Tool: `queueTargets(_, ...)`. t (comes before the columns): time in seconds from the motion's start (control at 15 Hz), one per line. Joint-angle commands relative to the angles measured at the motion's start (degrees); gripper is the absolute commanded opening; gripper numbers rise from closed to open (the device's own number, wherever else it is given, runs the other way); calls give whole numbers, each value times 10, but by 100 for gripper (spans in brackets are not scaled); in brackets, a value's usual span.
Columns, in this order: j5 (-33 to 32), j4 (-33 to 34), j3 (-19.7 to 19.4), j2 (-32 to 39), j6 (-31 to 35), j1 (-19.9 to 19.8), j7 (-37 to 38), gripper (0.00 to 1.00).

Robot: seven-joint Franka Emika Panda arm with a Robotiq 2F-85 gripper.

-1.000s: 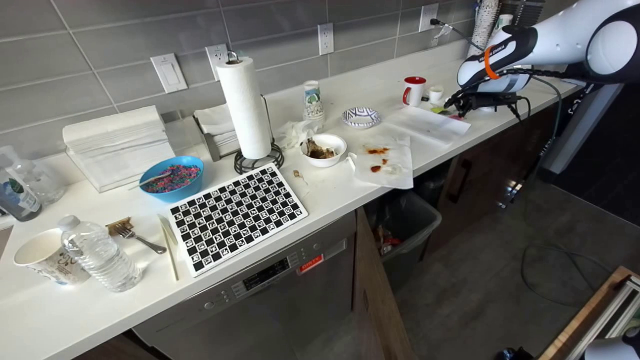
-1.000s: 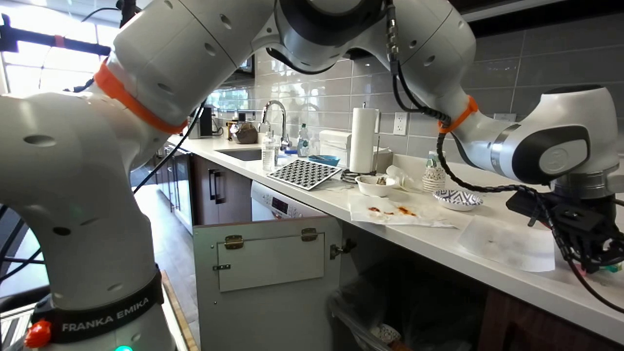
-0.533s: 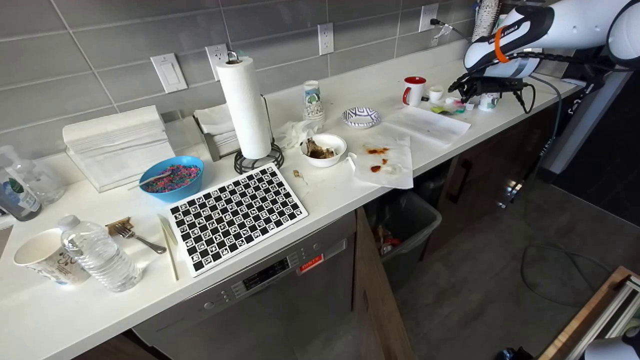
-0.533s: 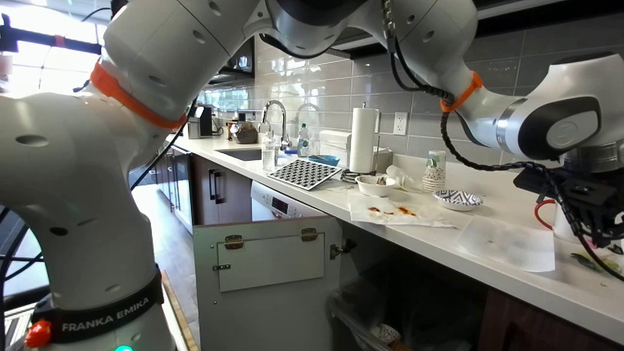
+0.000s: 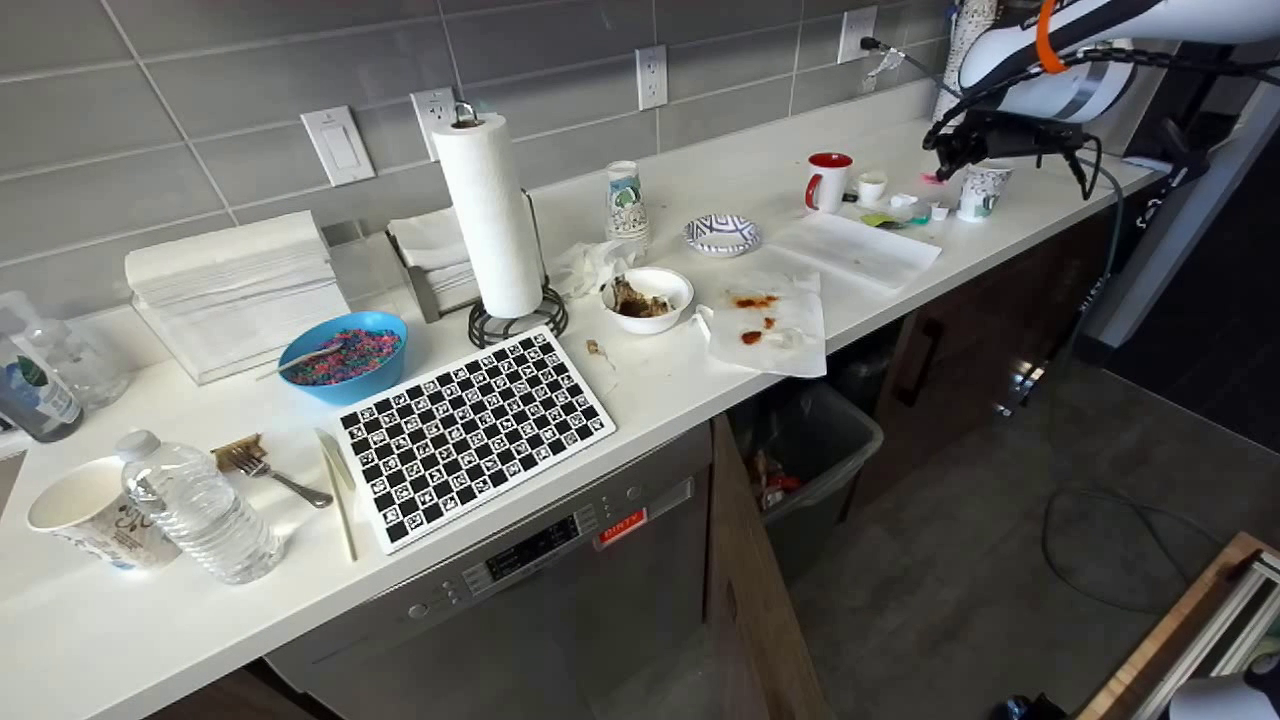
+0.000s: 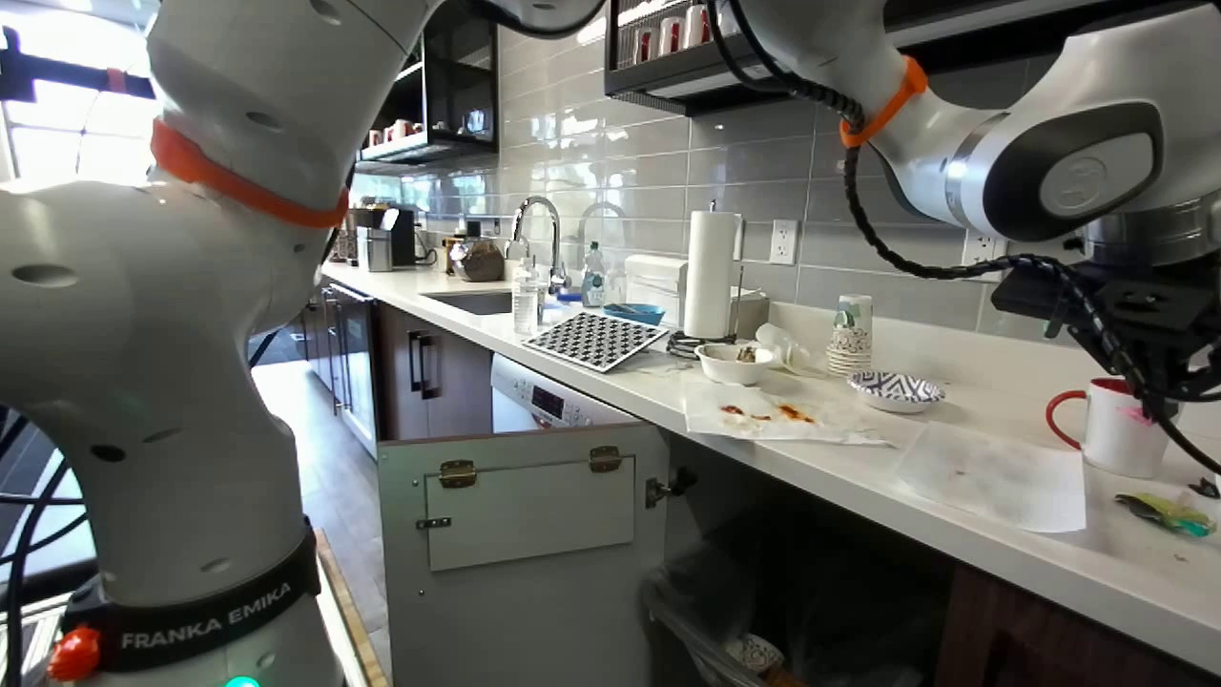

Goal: Pick up the small pink paper on the right and throw it in the bin below

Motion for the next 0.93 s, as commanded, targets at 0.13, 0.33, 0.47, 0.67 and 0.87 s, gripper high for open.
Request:
queueTargets(0.13, 82, -152, 30, -120, 5, -25, -123, 1)
queueTargets(0.33, 117, -215, 24, -168, -3, -15, -176, 1)
queueTargets(0.47, 135, -252, 13, -197, -9, -3, -208, 1)
queueTargets(0.67, 156, -301, -3, -233, -24, 19, -247, 1)
queueTargets(0.87, 165, -346, -23, -265, -49, 48, -277, 1)
